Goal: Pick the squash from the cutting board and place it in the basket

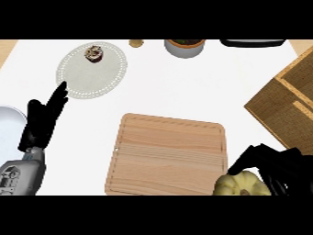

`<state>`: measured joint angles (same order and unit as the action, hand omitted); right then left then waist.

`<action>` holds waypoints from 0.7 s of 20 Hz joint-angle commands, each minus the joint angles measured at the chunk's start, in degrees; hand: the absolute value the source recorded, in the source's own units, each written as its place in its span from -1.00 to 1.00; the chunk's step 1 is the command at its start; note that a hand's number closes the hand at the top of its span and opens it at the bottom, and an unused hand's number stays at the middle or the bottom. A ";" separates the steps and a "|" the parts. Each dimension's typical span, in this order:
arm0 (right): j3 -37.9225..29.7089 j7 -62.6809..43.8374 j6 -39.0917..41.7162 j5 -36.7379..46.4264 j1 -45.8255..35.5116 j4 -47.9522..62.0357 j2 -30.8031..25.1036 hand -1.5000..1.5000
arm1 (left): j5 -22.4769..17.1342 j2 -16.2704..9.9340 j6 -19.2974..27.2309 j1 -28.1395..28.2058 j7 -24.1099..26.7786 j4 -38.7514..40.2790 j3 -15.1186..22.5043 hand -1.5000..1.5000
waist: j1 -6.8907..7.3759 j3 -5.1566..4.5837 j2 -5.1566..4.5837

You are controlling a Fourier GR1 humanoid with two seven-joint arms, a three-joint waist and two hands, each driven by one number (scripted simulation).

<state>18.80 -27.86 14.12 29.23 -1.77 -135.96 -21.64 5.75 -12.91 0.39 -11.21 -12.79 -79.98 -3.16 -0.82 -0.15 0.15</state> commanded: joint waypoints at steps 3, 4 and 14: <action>-12.54 -14.08 5.92 -15.56 -10.83 -8.69 2.14 1.00 | 0.24 0.72 0.59 0.69 2.53 1.74 -0.36 0.00 | 0.23 -0.08 -0.04; -13.57 -16.94 6.91 -15.65 -15.63 -7.55 1.75 1.00 | -0.50 -0.44 -1.07 -0.72 -0.48 -0.08 -0.17 0.00 | 0.65 -0.12 0.19; -32.42 -15.10 23.09 -20.65 -30.04 11.94 -21.58 1.00 | -0.81 -1.26 -2.12 -2.36 -0.07 2.28 -1.31 0.00 | 0.29 0.11 -0.11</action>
<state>-7.55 -44.63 31.21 11.06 -29.89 -128.25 -35.87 5.64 -13.14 -0.55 -12.82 -12.97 -78.74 -3.53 -0.17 -0.12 0.09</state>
